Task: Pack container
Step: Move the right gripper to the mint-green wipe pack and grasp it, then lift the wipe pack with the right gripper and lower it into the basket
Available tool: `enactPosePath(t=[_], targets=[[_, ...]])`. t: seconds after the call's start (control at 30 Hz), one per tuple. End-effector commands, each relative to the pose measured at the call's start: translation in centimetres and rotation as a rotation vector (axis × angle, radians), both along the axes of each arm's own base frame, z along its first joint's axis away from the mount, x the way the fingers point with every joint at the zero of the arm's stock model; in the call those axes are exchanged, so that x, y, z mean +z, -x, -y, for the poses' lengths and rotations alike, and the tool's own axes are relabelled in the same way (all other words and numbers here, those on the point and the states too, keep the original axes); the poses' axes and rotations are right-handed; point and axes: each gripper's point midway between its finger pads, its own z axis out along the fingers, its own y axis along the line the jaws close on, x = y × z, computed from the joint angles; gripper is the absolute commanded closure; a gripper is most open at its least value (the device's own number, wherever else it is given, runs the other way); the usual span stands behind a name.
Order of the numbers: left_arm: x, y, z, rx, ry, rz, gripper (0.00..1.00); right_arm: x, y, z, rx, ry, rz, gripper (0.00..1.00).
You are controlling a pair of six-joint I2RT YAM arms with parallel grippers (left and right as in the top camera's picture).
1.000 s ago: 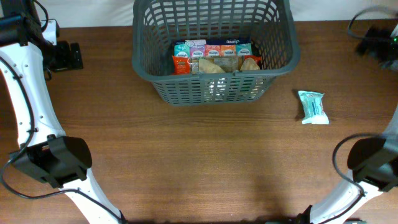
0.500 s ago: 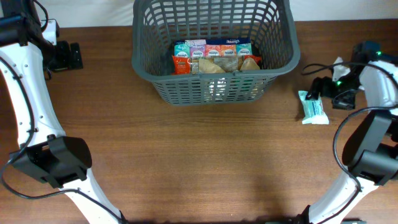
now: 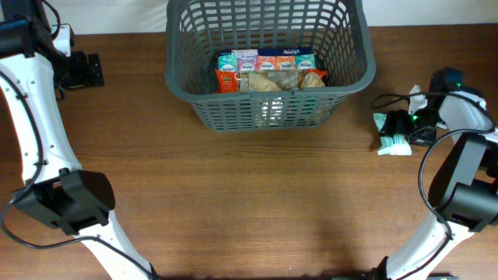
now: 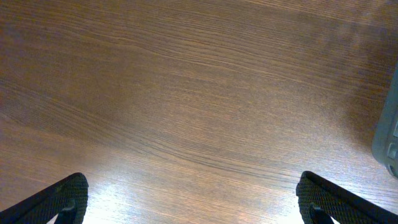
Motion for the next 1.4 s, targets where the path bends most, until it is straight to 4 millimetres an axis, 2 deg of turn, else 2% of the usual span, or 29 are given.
enactPosePath(t=[0.0, 0.1, 0.2, 0.23, 0.3, 0.37, 0.43, 0.5, 0.53, 0.6, 0.63, 0.67, 0.73, 0.8, 0.93, 1.03, 1.07, 1.17, 1.2, 1.37], targets=[[0.0, 0.0, -0.1, 0.014, 0.011, 0.004, 0.01, -0.9, 0.6, -0.9, -0.003, 0.003, -0.012, 0.30], [0.0, 0.0, -0.1, 0.014, 0.011, 0.003, 0.01, -1.7, 1.0, -1.4, -0.016, -0.002, -0.023, 0.35], [0.0, 0.0, -0.1, 0.014, 0.011, 0.004, 0.01, -1.1, 1.2, -1.5, -0.048, -0.011, -0.040, 0.58], [0.0, 0.0, -0.1, 0.014, 0.011, 0.004, 0.01, -0.8, 1.1, -1.5, -0.057, -0.017, -0.042, 0.61], [0.0, 0.0, -0.1, 0.014, 0.011, 0.004, 0.01, 0.7, 0.6, -1.7, -0.065, -0.048, -0.033, 0.67], [0.0, 0.0, -0.1, 0.014, 0.011, 0.004, 0.01, 3.4, -0.4, -1.8, -0.068, -0.083, 0.000, 0.73], [0.0, 0.0, -0.1, 0.014, 0.011, 0.004, 0.01, 6.9, -1.6, -1.9, -0.082, -0.110, 0.051, 0.76], [0.0, 0.0, -0.1, 0.014, 0.011, 0.004, 0.01, 12.4, -3.0, -1.9, -0.099, -0.121, 0.128, 0.78], [0.0, 0.0, -0.1, 0.014, 0.011, 0.004, 0.01, 14.4, -3.3, -1.9, -0.095, -0.116, 0.157, 0.78], [0.0, 0.0, -0.1, 0.014, 0.011, 0.004, 0.01, 20.6, -4.0, -2.3, -0.076, -0.090, 0.258, 0.79], [0.0, 0.0, -0.1, 0.014, 0.011, 0.004, 0.01, 23.2, -4.1, -2.6, -0.064, -0.077, 0.304, 0.79], [0.0, 0.0, -0.1, 0.014, 0.011, 0.004, 0.01, 27.4, -4.1, -3.5, -0.034, -0.052, 0.391, 0.79], [0.0, 0.0, -0.1, 0.014, 0.011, 0.004, 0.01, 32.8, -3.9, -5.5, 0.020, -0.023, 0.523, 0.82], [0.0, 0.0, -0.1, 0.014, 0.011, 0.004, 0.01, 38.1, -3.6, -8.3, 0.093, 0.000, 0.675, 0.85], [0.0, 0.0, -0.1, 0.014, 0.011, 0.004, 0.01, 44.5, -2.5, -14.7, 0.254, -0.009, 0.888, 0.85], [0.0, 0.0, -0.1, 0.014, 0.011, 0.004, 0.01, 45.6, -2.2, -19.4, 0.392, -0.033, 0.946, 0.85], [0.0, 0.0, -0.1, 0.014, 0.011, 0.004, 0.01, 45.0, -2.5, -22.4, 0.499, -0.042, 0.950, 0.85], [0.0, 0.0, -0.1, 0.014, 0.011, 0.004, 0.01, 43.0, -3.4, -26.4, 0.653, -0.043, 0.929, 0.88], [0.0, 0.0, -0.1, 0.014, 0.011, 0.004, 0.01, 41.6, -4.1, -28.2, 0.713, -0.046, 0.912, 0.89], [0.0, 0.0, -0.1, 0.014, 0.011, 0.004, 0.01, 37.2, -7.4, -32.2, 0.782, -0.072, 0.861, 0.91]])
